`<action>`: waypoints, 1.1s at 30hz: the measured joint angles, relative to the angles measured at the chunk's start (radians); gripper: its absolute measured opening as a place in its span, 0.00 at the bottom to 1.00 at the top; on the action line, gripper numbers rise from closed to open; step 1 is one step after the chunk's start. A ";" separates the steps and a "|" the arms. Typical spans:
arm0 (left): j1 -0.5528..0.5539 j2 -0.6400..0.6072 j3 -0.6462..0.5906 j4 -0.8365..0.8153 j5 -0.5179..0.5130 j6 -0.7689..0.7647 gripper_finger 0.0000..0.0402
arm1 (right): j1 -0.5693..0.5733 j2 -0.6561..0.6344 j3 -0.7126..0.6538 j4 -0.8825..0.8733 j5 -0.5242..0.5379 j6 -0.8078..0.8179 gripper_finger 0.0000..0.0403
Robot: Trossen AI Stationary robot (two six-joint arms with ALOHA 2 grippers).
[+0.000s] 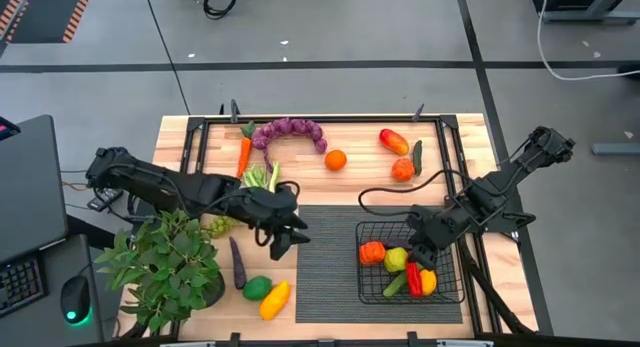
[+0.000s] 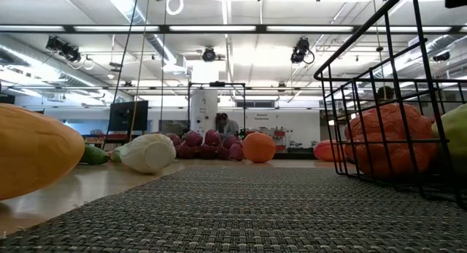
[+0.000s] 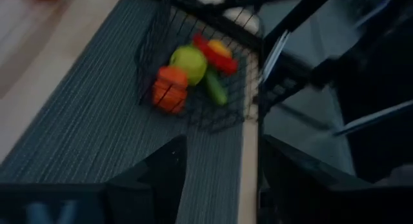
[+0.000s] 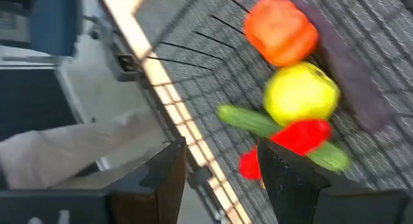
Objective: Build produce basket
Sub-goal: Put the bottom mango into the wire basket
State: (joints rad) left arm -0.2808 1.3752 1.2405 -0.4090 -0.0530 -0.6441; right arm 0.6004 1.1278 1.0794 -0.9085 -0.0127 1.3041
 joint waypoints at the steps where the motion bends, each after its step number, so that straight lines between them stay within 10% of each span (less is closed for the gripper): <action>1: -0.006 0.010 0.033 -0.041 -0.005 0.007 0.50 | 0.000 0.000 0.000 0.021 0.007 -0.004 0.48; 12: -0.084 0.092 0.149 -0.381 0.027 0.024 0.49 | 0.019 0.000 0.000 0.202 0.108 0.045 0.48; 33: -0.098 0.242 0.148 -0.490 0.196 0.269 0.64 | 0.092 0.000 0.000 0.227 0.198 0.243 0.48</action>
State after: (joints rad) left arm -0.3789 1.6177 1.3888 -0.8992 0.1429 -0.3754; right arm 0.6926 1.1278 1.0798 -0.6813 0.1858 1.5474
